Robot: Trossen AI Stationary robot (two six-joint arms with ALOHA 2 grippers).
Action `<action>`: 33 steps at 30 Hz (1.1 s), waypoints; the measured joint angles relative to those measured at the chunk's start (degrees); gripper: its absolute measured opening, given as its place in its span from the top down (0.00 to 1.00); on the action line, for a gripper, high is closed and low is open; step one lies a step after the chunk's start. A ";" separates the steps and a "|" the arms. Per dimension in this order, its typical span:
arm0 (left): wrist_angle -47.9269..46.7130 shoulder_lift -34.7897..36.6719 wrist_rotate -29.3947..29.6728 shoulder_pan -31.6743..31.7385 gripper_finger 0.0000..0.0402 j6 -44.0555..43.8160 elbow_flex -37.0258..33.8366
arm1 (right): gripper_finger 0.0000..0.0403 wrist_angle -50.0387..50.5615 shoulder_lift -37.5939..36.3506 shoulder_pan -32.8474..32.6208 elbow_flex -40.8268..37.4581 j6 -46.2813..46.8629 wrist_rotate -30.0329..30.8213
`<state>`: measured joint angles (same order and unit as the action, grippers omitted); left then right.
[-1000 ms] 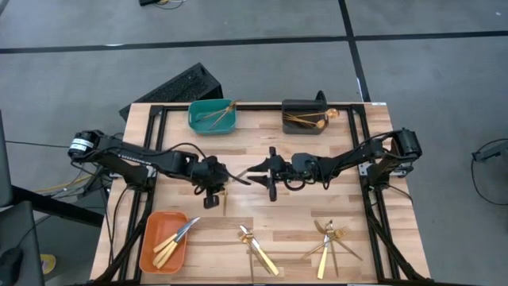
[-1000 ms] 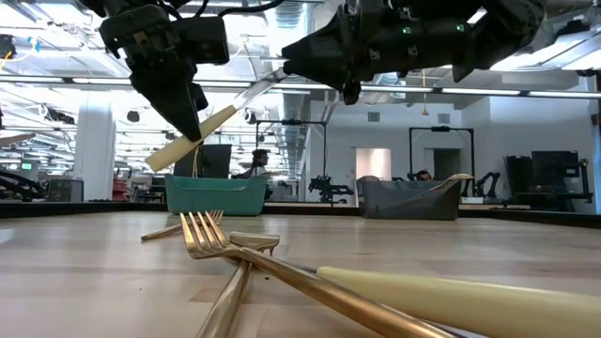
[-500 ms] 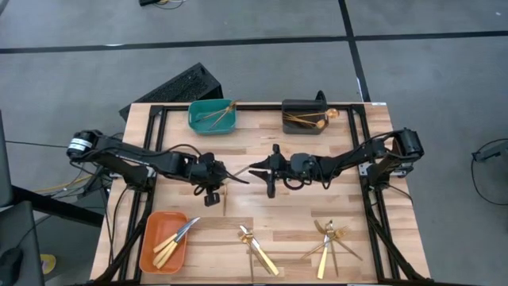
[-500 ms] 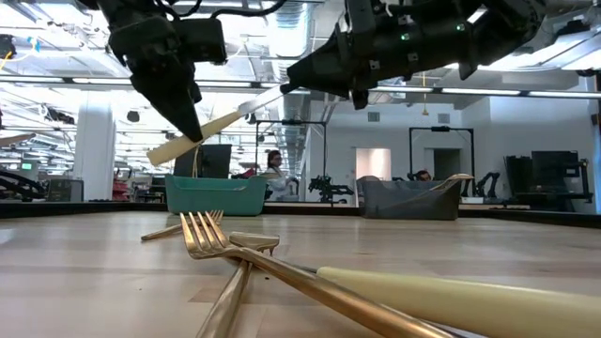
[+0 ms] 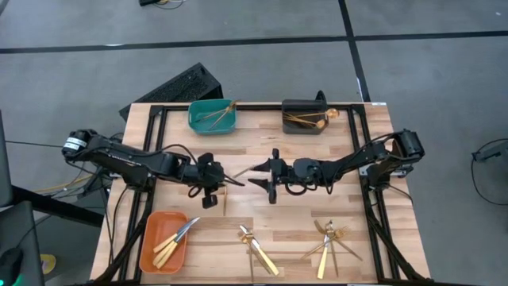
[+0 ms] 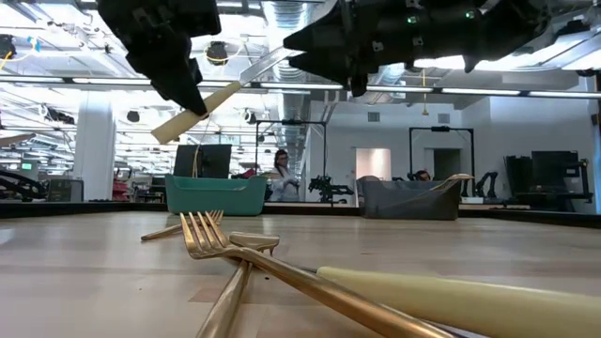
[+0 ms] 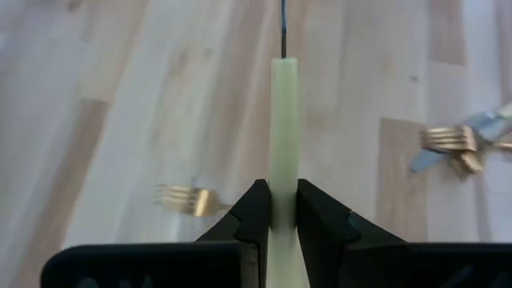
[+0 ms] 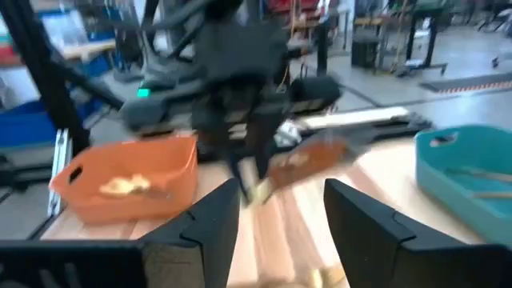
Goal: Sort silverware by color (type)
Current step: Put the yellow table knife into the orange bin
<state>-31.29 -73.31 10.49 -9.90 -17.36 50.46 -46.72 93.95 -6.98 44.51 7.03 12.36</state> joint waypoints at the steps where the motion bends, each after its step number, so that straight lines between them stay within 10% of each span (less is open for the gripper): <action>1: 0.27 -0.28 -0.51 -0.32 0.92 0.21 0.00 | 0.48 -0.77 0.00 0.25 0.00 -0.02 0.00; 8: 1.30 -0.82 -1.14 -1.36 0.92 0.61 0.02 | 0.55 -0.90 0.05 1.99 0.89 1.34 -6.01; 16: 1.21 -0.84 -1.65 -1.32 0.91 0.61 0.02 | 0.94 -0.47 0.11 1.72 1.20 0.01 -7.32; 33: -24.65 8.04 6.15 -3.22 0.74 -12.73 6.75 | 0.95 -0.18 0.15 5.29 2.88 12.50 -17.27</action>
<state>-55.93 -65.26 16.64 -13.13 -30.09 57.21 -46.89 94.11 -1.70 47.39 19.53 -4.91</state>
